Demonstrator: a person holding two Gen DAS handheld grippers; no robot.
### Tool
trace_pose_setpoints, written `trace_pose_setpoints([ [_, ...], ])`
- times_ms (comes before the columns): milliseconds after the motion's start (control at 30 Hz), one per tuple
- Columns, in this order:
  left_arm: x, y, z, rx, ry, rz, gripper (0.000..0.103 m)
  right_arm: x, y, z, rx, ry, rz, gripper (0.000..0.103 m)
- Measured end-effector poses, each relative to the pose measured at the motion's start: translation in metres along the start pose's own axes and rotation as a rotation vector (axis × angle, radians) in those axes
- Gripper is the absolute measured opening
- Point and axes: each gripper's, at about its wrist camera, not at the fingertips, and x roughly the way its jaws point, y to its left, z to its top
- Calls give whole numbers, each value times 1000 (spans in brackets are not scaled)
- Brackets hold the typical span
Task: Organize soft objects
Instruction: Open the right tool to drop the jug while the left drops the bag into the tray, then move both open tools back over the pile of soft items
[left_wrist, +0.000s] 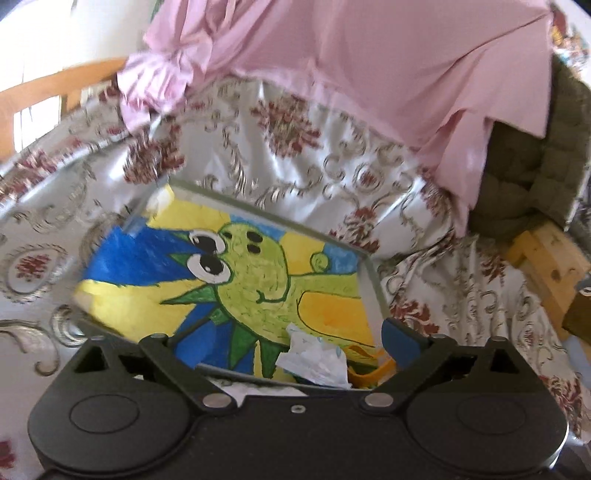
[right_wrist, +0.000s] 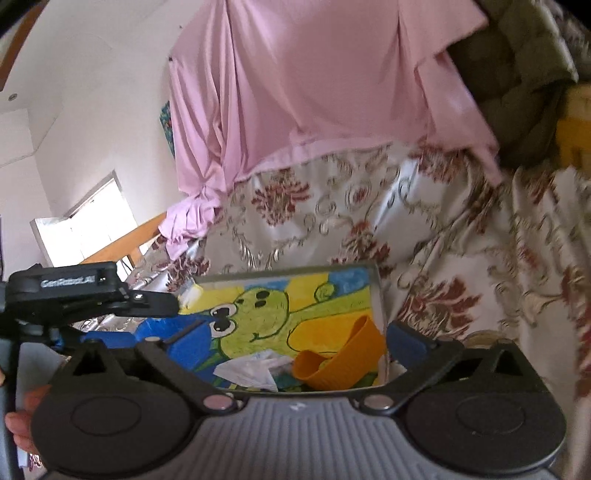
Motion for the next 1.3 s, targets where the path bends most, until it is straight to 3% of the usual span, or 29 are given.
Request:
trace_pose_setpoints([
  [167,-52,4,-22,43,-110,-2,102,-46,21,-7,-24,-70,-50,103],
  [433,-116,23,-74,81,-193,15,102,-109,55,-37,-50,-164,-99,103],
  [567,-144,40,-107,47,-227,29,102,-129,74,-56,-80,-181,-100,103],
  [933,-187,63,-162,77,-229,108,102,-157,122,-104,-192,-115,-128,103],
  [1300,-194,74,-182,62,-122,177,102,-165,135,-128,-183,-1,-134,103],
])
